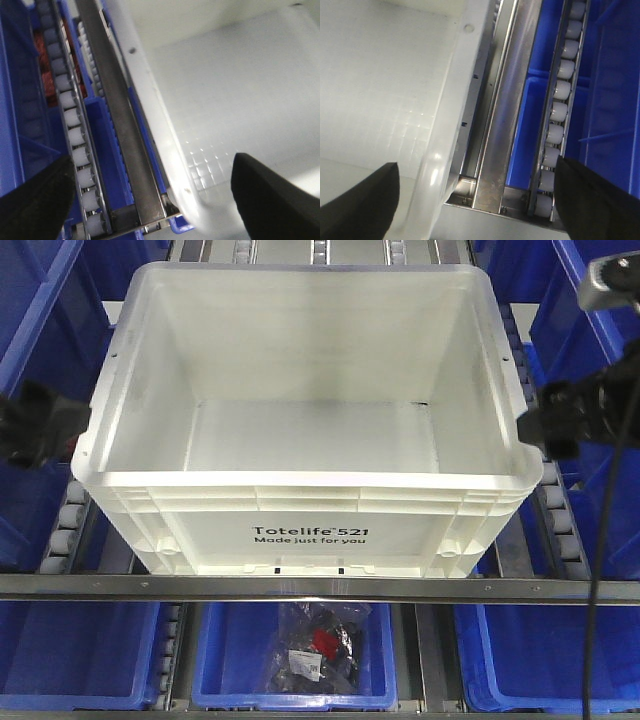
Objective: Move bin from left to right shelf
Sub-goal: 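Lower both grippers onto the crate's side rims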
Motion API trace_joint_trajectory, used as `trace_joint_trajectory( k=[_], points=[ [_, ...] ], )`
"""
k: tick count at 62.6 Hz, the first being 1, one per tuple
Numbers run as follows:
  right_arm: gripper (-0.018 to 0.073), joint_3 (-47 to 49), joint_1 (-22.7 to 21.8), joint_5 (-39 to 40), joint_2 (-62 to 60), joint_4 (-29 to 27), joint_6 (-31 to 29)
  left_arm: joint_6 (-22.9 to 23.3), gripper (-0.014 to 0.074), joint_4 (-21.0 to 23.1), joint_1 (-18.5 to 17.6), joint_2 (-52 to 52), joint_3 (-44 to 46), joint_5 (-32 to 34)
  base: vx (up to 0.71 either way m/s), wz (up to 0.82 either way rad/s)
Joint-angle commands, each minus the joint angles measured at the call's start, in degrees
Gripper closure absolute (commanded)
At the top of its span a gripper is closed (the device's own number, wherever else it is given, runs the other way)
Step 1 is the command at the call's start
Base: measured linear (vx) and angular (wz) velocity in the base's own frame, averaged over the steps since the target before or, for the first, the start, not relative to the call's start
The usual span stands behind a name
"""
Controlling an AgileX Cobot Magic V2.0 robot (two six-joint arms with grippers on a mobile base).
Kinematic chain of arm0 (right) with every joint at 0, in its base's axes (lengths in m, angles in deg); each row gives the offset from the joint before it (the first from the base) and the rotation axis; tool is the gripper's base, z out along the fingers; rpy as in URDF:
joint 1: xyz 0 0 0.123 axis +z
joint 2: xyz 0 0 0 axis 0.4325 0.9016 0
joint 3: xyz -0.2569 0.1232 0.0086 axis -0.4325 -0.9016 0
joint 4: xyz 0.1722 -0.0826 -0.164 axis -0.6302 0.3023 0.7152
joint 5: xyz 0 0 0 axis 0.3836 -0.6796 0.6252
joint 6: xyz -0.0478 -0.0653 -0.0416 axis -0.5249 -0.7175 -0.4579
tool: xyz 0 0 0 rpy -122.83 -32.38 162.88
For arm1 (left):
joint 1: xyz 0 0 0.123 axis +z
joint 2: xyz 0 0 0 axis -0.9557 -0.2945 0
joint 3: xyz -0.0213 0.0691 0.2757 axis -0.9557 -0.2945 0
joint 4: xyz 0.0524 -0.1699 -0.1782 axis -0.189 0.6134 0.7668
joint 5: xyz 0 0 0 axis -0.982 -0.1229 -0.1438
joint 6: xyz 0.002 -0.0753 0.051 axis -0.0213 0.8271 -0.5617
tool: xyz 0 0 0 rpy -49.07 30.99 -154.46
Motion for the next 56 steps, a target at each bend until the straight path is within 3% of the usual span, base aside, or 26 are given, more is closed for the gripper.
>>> trace_joint_trajectory(
  k=[1, 11, 40, 56],
  points=[
    [-0.0036, 5.0, 0.0, 0.6, 3.1, 1.1, 2.4, 7.1, 0.0002, -3.6, -0.4, -3.3, 3.9, 2.9, 0.0, 0.0],
    [-0.0035, 8.9, 0.0, 0.8, 9.4, 1.1, 4.4, 12.5, 0.0002, -5.0, 0.6, -10.8, 7.2, 3.3, 0.0, 0.0],
    [-0.0035, 20.1, 0.0, -0.3, 23.3, 2.4, 7.5, 14.8, 0.0002, -3.5, 0.9, -26.4, 19.9, 2.2, 0.0, 0.0],
    [-0.0035, 22.7, 0.0, -2.6, 26.5, 2.4, 7.5, 14.8, 0.0002, -3.5, 1.3, -29.4, 21.3, 0.6, 0.0, 0.0]
  ],
)
